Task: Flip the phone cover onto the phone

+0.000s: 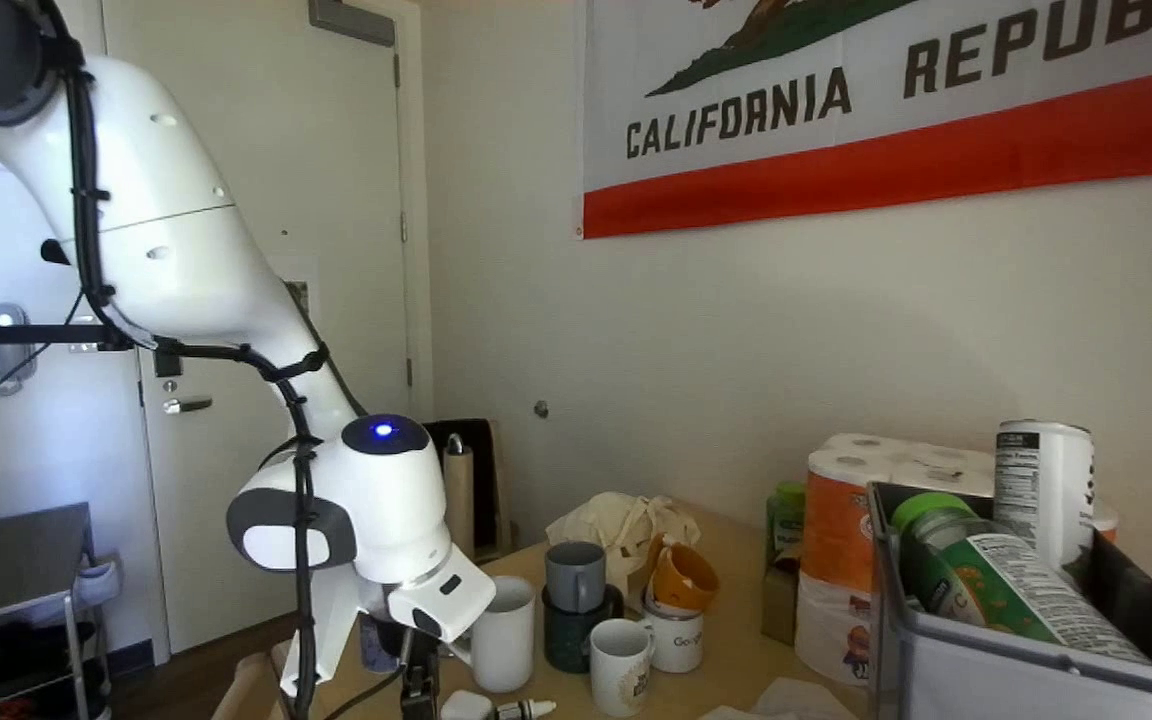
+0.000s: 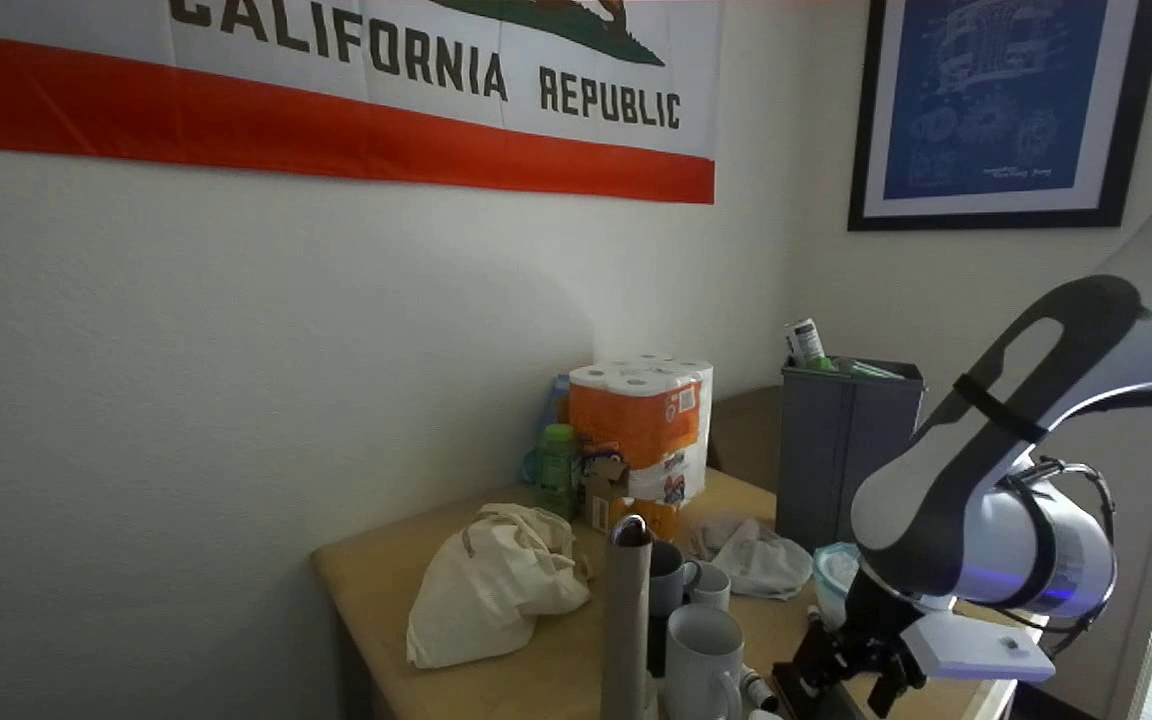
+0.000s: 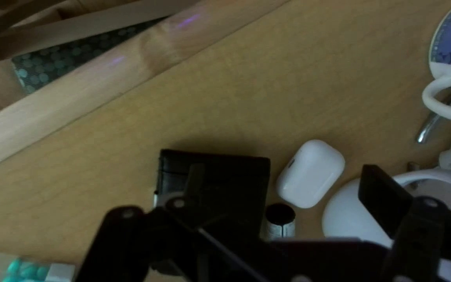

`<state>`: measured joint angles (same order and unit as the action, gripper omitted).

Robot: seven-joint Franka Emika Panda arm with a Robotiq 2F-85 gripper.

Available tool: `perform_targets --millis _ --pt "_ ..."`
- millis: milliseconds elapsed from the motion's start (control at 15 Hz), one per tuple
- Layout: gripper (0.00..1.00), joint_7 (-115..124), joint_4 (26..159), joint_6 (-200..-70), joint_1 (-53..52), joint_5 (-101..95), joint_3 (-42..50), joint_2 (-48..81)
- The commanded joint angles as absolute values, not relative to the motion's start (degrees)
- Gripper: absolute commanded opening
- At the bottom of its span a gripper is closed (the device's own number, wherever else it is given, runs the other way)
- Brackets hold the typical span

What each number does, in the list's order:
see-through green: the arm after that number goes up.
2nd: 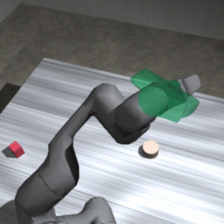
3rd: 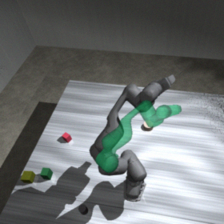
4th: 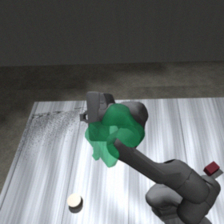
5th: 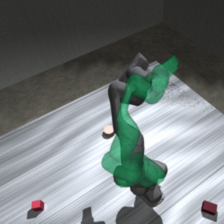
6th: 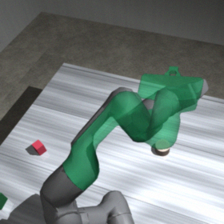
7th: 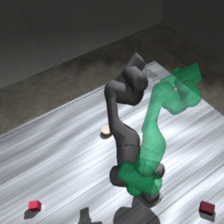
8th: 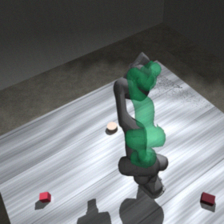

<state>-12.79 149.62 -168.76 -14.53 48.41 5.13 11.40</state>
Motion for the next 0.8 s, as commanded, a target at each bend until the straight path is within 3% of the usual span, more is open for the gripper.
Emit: perform_targets --millis 0,467,533,600,733 --pt "1.00 -0.2 151.1 -168.3 -19.8 31.9 13.3 9.2" --pt "1.00 19.1 148.1 -161.9 -29.0 4.3 27.1 5.5" --pt "1.00 19.5 147.8 -160.1 -29.1 3.2 27.2 4.2" --pt "1.00 22.2 147.3 -158.2 -20.6 -0.9 19.2 2.7" --pt "1.00 21.4 146.4 -154.0 -16.4 -0.3 14.2 0.6"
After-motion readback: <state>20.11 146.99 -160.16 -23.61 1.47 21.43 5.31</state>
